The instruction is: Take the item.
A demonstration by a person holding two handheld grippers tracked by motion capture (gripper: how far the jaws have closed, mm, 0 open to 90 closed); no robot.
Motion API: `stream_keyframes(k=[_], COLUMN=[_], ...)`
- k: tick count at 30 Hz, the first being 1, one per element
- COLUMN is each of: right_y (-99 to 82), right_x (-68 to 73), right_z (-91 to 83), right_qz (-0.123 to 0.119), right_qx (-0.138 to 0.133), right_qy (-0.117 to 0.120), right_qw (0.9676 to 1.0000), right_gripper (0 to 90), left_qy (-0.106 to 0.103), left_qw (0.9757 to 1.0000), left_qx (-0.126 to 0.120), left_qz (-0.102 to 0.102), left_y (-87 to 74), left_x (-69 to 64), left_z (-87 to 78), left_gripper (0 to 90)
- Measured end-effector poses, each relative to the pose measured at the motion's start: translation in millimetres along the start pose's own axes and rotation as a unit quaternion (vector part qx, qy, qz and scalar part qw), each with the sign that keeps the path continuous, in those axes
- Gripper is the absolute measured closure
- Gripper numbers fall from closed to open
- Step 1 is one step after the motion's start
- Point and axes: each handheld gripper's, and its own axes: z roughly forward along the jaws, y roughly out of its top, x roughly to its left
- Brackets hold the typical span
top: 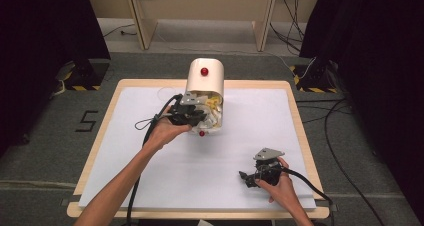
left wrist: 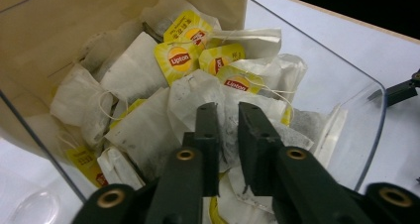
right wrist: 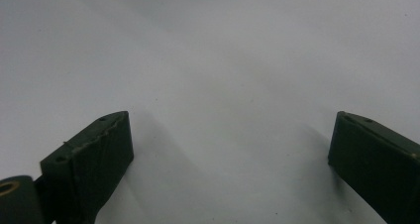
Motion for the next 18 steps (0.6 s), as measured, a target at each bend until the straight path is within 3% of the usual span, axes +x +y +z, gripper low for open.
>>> stream_keyframes(k=[1,2,12,18], right_y=[0.0,0.0,0.0,0.0], right_x=[0.0,0.1,-0.1,-0.1], right_z=[0.0,0.0,0.0,0.0], right_qz=[0.000,-0.001,-0.001,-0.001], right_qx=[0.000,0.000,0.001,0.001], right_qy=[0.000,-0.001,0.000,0.000], right_qw=[1.0000,1.0000,1.0000,1.0000], right_gripper=[4.0,4.1,4.0,4.0], left_qy=[0.000,-0.004,-0.020,-0.017], left_qw=[1.0000,0.9997,0.9990,0.9982], left_qx=[0.000,-0.003,-0.027,-0.048], left_qz=[0.000,-0.025,-0.030,-0.031], left_y=[0.0,-0.5,0.5,6.3], left_x=[0.0,-3.1,2.0,4.8], left_z=[0.0,-1.2,-16.5,-29.6], left_gripper=[82.1,83.5,85.9,85.8])
